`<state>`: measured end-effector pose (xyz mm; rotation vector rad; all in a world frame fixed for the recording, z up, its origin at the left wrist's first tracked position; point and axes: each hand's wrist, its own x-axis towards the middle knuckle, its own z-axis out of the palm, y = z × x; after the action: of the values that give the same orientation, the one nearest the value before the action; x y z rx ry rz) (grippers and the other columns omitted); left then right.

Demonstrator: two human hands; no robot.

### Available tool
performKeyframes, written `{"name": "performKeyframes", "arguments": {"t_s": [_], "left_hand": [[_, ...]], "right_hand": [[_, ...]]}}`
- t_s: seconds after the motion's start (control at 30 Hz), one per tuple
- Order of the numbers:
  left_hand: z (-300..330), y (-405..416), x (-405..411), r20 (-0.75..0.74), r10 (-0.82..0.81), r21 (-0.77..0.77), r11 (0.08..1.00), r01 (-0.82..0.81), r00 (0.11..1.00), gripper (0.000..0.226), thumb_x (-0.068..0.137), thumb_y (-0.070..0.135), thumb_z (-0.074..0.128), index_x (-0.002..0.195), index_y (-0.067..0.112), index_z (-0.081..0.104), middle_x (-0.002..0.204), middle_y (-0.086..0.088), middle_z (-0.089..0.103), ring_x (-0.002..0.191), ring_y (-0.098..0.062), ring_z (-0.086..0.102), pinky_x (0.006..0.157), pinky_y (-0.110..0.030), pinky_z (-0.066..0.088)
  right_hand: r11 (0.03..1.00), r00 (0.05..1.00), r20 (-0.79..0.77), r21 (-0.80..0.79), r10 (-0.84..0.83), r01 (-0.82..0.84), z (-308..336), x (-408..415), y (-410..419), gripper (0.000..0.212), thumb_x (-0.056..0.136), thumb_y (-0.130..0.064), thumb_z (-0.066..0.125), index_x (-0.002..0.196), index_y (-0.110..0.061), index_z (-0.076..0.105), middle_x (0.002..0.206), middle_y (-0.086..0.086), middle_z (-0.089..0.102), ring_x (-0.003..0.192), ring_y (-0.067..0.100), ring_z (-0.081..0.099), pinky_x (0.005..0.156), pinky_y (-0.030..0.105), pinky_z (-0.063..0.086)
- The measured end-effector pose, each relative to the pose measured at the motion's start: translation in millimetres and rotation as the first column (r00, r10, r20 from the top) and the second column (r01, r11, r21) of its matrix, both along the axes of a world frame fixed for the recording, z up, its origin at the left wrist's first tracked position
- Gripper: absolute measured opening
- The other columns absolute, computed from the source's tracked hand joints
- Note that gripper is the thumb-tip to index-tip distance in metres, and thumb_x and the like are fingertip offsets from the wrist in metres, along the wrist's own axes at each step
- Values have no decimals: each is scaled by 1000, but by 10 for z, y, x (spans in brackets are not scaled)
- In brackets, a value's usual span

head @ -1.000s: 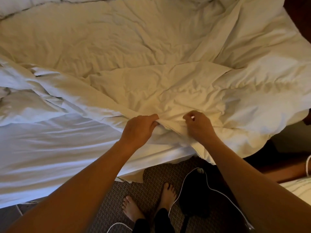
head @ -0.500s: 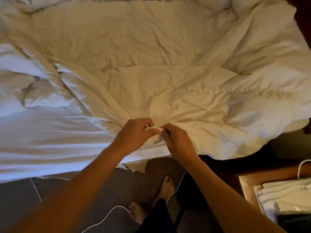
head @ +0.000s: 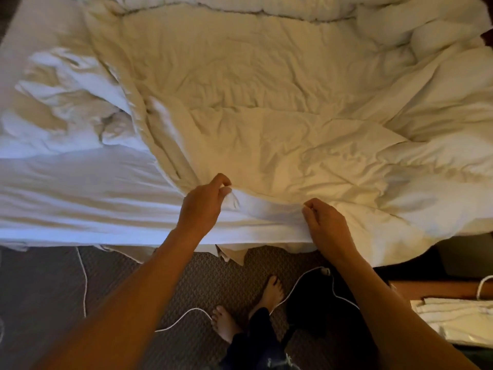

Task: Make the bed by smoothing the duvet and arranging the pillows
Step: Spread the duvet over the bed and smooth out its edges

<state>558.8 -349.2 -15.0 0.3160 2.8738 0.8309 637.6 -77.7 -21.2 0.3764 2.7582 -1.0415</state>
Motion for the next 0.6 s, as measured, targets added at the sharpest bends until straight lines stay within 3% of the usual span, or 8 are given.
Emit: {"name": "performKeyframes", "arguments": {"t_s": [0.07, 0.17, 0.2, 0.27, 0.33, 0.43, 0.53, 0.6], "left_hand": [[154, -103, 62, 43, -33, -19, 999, 34, 999, 20, 102, 37, 48, 104, 21, 58, 57, 5, 52, 55, -20, 53, 53, -32, 40], [319, -160, 155, 110, -55, 45, 998, 50, 992, 17, 99, 38, 54, 95, 23, 60, 49, 6, 45, 46, -8, 44, 48, -28, 31], [364, -158, 191, 130, -55, 62, 997, 47, 990, 16, 98, 39, 56, 93, 24, 60, 49, 4, 46, 46, -9, 46, 47, -29, 31], [434, -171, 266, 158, -21, 107, 994, 4, 987, 14, 96, 40, 58, 90, 28, 59, 52, -1, 51, 49, -12, 51, 49, -29, 37], [499, -245, 316, 185, 27, 190, 980, -63, 982, 10, 95, 39, 59, 89, 31, 58, 56, 2, 53, 53, -9, 53, 52, -26, 39], [575, -442, 363, 190, -8, 270, 962, -44, 982, 4, 97, 33, 58, 96, 29, 60, 77, 9, 64, 70, 3, 58, 66, -27, 48], [527, -654, 361, 8, -39, 47, 998, 38, 999, 16, 94, 34, 60, 104, 23, 65, 97, 7, 68, 97, -18, 60, 87, -36, 45], [537, -721, 322, -22, 1, -41, 999, -2, 1000, 17, 92, 30, 63, 102, 16, 66, 98, 1, 67, 100, -26, 56, 86, -34, 38]], "right_hand": [[999, 999, 19, 8, 31, -32, 66, 26, -243, 34, 90, -41, 41, 112, -25, 61, 109, 1, 63, 106, 27, 55, 88, 45, 44], [984, 986, -46, -68, 162, -165, 130, 42, -745, 46, 92, -46, 43, 134, -27, 53, 131, -4, 54, 120, 17, 47, 96, 41, 37], [974, 978, -77, -98, 196, -203, 157, 17, -903, 42, 96, -45, 45, 132, -27, 55, 129, -5, 57, 117, 15, 51, 94, 39, 40], [959, 969, -121, -161, 215, -233, 243, -61, -1156, 23, 101, -36, 47, 111, -21, 62, 102, -3, 65, 92, 14, 60, 78, 36, 46], [952, 971, -109, -199, 214, -232, 346, -156, -1265, 18, 103, -25, 48, 90, -19, 58, 77, -3, 60, 70, 16, 56, 64, 37, 42], [950, 972, -82, -209, 219, -231, 527, -259, -1218, 22, 104, -22, 47, 83, -21, 56, 70, -2, 58, 66, 17, 54, 66, 37, 40], [952, 975, -63, -210, 213, -222, 765, -331, -1111, 30, 103, -26, 47, 77, -14, 55, 67, 9, 57, 63, 15, 52, 68, 38, 41], [952, 976, -66, -217, 205, -215, 971, -371, -1083, 34, 103, -26, 47, 74, -10, 52, 66, 11, 54, 60, 15, 49, 66, 40, 41]]}}
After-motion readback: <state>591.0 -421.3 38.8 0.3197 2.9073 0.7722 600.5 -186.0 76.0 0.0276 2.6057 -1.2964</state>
